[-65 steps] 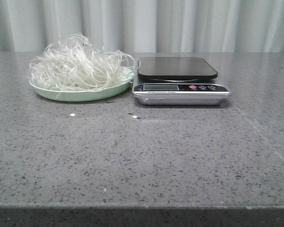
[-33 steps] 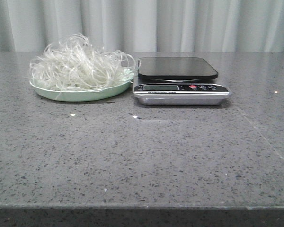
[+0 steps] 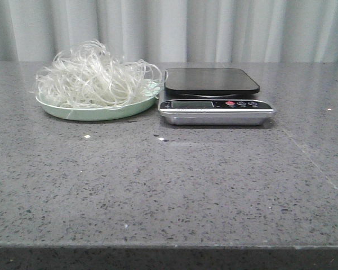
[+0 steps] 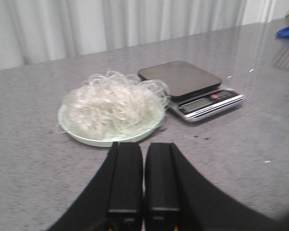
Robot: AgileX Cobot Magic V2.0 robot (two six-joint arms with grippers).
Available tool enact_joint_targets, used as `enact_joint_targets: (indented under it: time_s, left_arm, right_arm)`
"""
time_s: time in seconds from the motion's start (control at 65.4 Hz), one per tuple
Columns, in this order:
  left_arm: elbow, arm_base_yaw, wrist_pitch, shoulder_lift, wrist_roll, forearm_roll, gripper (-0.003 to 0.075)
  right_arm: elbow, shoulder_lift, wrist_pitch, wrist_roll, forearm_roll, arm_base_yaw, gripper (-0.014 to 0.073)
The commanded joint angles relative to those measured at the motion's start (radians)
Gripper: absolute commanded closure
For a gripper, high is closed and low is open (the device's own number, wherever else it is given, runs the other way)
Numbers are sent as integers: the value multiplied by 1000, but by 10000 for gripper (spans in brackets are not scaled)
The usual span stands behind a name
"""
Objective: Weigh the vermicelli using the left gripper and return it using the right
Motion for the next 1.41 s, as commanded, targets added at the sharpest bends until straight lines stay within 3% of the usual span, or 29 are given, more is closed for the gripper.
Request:
enact_joint_targets:
  time_s: [0.0, 0.245, 0.397, 0.474, 0.657, 1.391]
  left_arm:
    - [20, 47, -167, 9, 8, 57, 593]
    - [208, 330, -469, -45, 8, 33, 593]
    - [288, 496, -497, -114, 4, -21, 594]
    - [314, 532, -497, -152, 4, -21, 593]
    - [413, 538, -525, -268, 2, -34, 594]
    - [409, 538, -490, -265, 2, -36, 594]
  right_arm:
    - [-26, 10, -75, -6, 9, -4, 435]
    - [-26, 10, -75, -6, 9, -4, 435]
    - [-26, 10, -75, -6, 9, -4, 435]
    - [-26, 10, -75, -6, 9, -4, 435]
    - [-26, 10, -75, -6, 9, -4, 435]
    - [-26, 10, -75, -6, 9, -4, 435]
